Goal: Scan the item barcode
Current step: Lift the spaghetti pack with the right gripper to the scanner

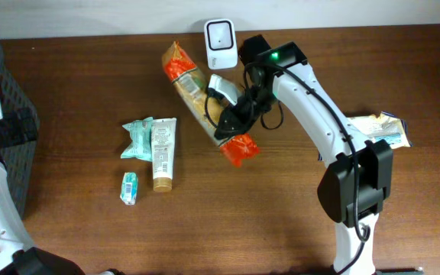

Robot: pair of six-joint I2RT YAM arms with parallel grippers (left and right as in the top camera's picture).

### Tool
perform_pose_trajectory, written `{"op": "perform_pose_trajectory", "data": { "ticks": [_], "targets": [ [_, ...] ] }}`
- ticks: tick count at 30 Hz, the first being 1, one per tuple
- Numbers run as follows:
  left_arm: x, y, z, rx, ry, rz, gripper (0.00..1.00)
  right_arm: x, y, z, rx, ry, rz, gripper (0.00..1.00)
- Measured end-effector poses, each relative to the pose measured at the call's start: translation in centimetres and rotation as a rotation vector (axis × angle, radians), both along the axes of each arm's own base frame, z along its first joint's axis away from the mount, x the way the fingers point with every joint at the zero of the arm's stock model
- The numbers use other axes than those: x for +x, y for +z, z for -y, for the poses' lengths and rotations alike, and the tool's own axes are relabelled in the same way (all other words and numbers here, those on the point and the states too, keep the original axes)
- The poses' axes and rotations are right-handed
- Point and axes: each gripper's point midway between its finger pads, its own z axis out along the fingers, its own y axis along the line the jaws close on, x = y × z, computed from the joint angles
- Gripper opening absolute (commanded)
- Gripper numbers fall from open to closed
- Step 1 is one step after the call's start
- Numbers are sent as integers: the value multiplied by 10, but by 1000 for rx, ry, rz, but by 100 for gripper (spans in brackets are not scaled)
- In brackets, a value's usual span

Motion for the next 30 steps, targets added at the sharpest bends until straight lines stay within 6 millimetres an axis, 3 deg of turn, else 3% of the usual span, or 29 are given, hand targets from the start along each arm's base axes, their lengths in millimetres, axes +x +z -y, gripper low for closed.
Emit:
{"op": "perform_pose_trajectory", "data": {
  "ticks": [1, 3, 6, 8, 9, 14, 16, 18, 19, 23, 25, 27, 30],
  "targets": [
    [0, 0, 0, 0, 0, 0, 99, 28, -15, 15, -175, -99, 117, 4],
    [0, 0, 0, 0, 0, 0, 99, 55, -21, 29, -331, -186, 256, 4],
    [0, 0, 0, 0, 0, 0, 99, 94, -11, 44, -497, -289, 486, 4],
    [0, 0, 0, 0, 0, 0, 99, 124, 7, 57, -601, -378, 663, 4],
    [0, 0, 0, 0, 0, 0, 99, 148, 26, 64, -638, -444, 797, 4],
    [0, 0, 0, 0, -1, 1, 99, 205, 97, 89, -742, -641, 1168, 4],
    [0, 0, 0, 0, 0, 0, 99, 223, 105, 94, -814, -670, 1268, 4],
    [0, 0, 0, 0, 0, 0, 99, 234, 90, 98, -901, -644, 1297, 4],
    [0, 0, 0, 0, 0, 0, 99, 243, 63, 98, -974, -600, 1295, 4],
    [0, 0, 0, 0, -1, 0, 99, 262, -9, 104, -1134, -560, 1298, 4],
    [0, 0, 0, 0, 0, 0, 99, 263, -35, 111, -1201, -545, 1282, 4],
    [0, 0, 0, 0, 0, 0, 99, 262, -50, 118, -1247, -538, 1265, 4],
    [0, 0, 0, 0, 0, 0, 99, 263, -45, 121, -1253, -582, 1282, 4]
  ]
}}
